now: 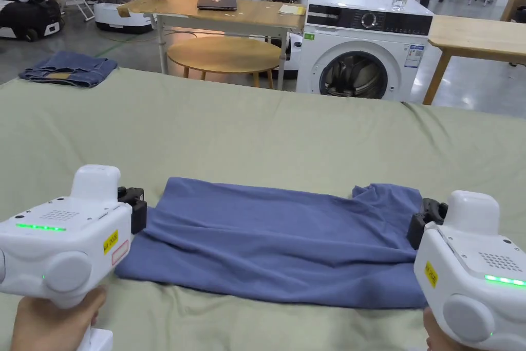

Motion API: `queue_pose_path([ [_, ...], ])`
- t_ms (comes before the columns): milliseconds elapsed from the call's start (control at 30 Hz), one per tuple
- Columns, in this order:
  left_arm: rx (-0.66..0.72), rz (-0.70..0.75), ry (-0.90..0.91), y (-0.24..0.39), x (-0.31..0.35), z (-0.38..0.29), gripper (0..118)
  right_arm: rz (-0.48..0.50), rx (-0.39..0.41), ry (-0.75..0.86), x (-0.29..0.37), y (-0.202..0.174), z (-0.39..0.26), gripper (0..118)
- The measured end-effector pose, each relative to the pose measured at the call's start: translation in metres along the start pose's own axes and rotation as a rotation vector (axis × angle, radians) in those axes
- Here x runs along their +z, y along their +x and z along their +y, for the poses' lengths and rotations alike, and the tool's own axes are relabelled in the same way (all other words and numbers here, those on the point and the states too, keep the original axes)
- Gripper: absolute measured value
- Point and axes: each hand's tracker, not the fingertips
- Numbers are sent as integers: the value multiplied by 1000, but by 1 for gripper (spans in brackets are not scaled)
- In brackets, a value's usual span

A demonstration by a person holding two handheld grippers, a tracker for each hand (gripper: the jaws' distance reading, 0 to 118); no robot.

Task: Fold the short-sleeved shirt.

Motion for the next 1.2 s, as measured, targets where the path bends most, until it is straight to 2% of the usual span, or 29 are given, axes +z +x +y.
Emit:
queue_pose_path([
  [133, 2, 32, -52, -15, -3, -6, 0, 21, -1, -2, 5, -4, 0, 0],
  [467, 126, -68, -493, -61, -83, -16, 0, 28, 32, -88, -15, 19, -21, 0],
  [500, 130, -77, -550, -59, -89, -17, 12, 27, 34, -97, -16, 22, -22, 0],
  [533, 134, -76, -583, -59, -97, -19, 36, 26, 37, -105, -17, 24, -24, 0],
  [567, 134, -65, -614, -59, -105, -22, 47, 23, 40, -113, -15, 23, -26, 0],
  [700, 85, -28, -779, -51, -132, -39, 52, 6, 53, -143, -15, 30, -32, 0],
  [800, 37, 11, -745, -36, -123, -38, 52, -6, 55, -171, -17, 39, -35, 0],
  [833, 16, 40, -740, -29, -121, -37, 48, -15, 58, -185, -12, 39, -34, 0],
  [967, -146, -8, -694, -17, -119, -45, 8, -37, 42, -262, -17, 63, -30, 0],
  [1033, -127, -24, -691, -19, -116, -48, 3, -42, 44, -348, -26, 78, -28, 0],
  [1067, -125, -24, -683, -20, -115, -48, 3, -38, 38, -392, -31, 86, -27, 2],
  [1100, -116, -30, -673, -23, -113, -47, 3, -32, 29, -428, -36, 95, -27, 10],
  [1167, -72, -44, -654, -27, -104, -44, 3, -26, 32, -529, -49, 110, -29, 50],
  [1200, -52, -52, -643, -31, -101, -43, 3, -20, 26, -560, -56, 116, -32, 60],
])
